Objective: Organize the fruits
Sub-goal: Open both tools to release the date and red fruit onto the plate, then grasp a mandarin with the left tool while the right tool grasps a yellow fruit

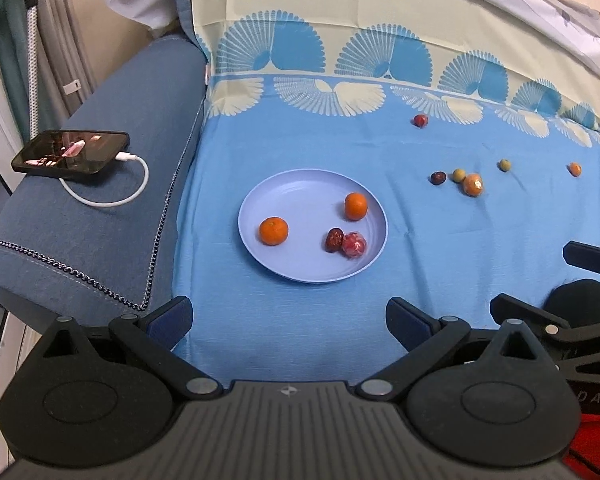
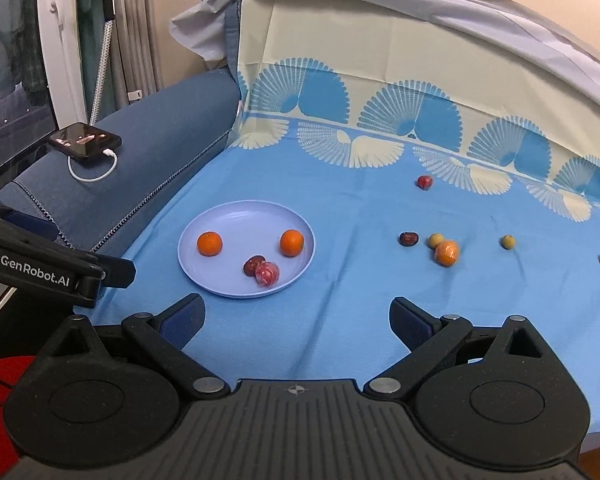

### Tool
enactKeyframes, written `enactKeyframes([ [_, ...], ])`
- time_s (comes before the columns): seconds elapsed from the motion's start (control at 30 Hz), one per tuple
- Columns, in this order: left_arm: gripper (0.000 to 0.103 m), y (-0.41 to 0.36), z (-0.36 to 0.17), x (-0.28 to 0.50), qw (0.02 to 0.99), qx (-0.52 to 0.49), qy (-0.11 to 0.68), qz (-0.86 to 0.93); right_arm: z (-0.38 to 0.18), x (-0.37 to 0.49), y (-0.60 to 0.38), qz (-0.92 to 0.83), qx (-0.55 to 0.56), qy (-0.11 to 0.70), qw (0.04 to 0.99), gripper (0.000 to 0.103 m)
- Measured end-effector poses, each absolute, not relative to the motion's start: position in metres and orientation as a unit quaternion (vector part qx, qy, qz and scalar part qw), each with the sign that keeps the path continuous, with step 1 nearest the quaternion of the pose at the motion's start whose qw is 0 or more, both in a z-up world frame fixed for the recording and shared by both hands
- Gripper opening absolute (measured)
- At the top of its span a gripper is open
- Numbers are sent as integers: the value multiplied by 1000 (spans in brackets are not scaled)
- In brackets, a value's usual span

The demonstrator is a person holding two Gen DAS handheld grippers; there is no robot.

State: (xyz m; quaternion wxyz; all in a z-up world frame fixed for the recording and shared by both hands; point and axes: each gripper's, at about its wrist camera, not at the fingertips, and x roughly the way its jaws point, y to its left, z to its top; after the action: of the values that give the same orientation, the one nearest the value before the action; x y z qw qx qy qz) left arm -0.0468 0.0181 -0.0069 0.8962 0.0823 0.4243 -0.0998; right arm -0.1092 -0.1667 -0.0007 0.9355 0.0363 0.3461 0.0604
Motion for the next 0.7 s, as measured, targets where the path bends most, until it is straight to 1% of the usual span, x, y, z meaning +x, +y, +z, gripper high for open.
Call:
enactKeyframes([
  [0.33, 103, 14, -4, -51, 899, 98, 415, -99, -1, -112, -170, 63, 43, 340, 937, 99],
  [0.7, 103, 2, -14, -41, 889, 126, 431, -94, -14, -100, -179, 73, 79, 356, 928, 99],
])
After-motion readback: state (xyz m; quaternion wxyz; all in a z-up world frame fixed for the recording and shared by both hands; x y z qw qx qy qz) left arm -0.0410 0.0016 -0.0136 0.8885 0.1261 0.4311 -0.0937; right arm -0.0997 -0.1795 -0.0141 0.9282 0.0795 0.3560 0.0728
